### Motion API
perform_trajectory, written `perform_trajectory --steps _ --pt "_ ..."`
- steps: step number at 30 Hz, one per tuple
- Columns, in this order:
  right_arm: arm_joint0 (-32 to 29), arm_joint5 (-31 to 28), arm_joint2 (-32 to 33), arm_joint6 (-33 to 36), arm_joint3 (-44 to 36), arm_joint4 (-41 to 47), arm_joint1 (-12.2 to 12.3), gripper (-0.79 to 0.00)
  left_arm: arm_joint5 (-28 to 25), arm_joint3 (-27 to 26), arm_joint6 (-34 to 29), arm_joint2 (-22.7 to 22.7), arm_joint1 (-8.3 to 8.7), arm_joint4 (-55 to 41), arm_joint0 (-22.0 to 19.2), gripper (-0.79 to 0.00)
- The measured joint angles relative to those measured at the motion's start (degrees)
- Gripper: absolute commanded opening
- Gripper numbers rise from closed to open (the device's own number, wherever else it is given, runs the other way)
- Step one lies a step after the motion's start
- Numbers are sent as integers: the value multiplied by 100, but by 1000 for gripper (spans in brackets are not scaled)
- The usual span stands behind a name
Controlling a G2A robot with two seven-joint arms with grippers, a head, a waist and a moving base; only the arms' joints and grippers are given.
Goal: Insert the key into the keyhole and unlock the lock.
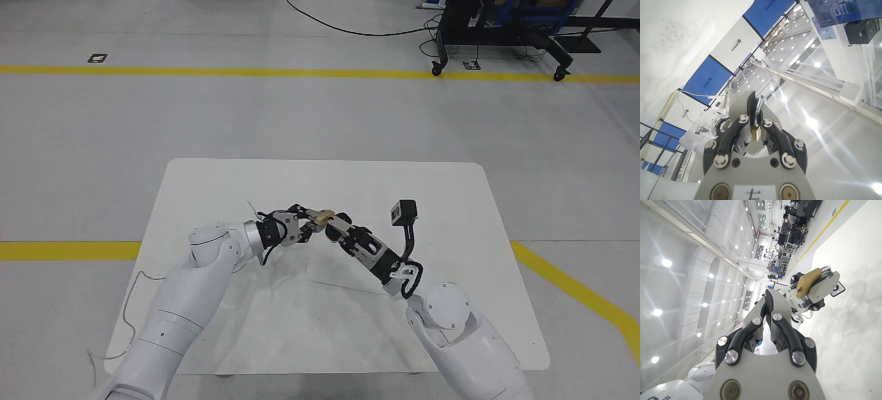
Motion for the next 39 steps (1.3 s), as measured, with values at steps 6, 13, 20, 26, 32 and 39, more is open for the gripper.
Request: perform_trajectory --steps 6,13,20,26,32,39 --pt "142 171 -100 -140 197 99 -43 -748 -134 -67 -46 -38 25 56 49 -785" --pt "-135 9 165 20 -98 281 1 -517 -737 -295 207 -98 55 426 142 -785" --pt "-171 706 396 1035 42 1449 51 -517 -1624 -643 303 -226 97 845 352 -785" --pt "107 1181 360 1713 427 2459 25 -493 -1973 -847 197 -168 124 1290 457 -785" --pt "343 1507 326 1924 698 2842 12 -517 -2150 -920 -2 -166 143 1445 495 -785" --pt "504 1653 239 1914 867 2977 -9 -600 -2204 -952 -72 -189 157 1505 518 -785"
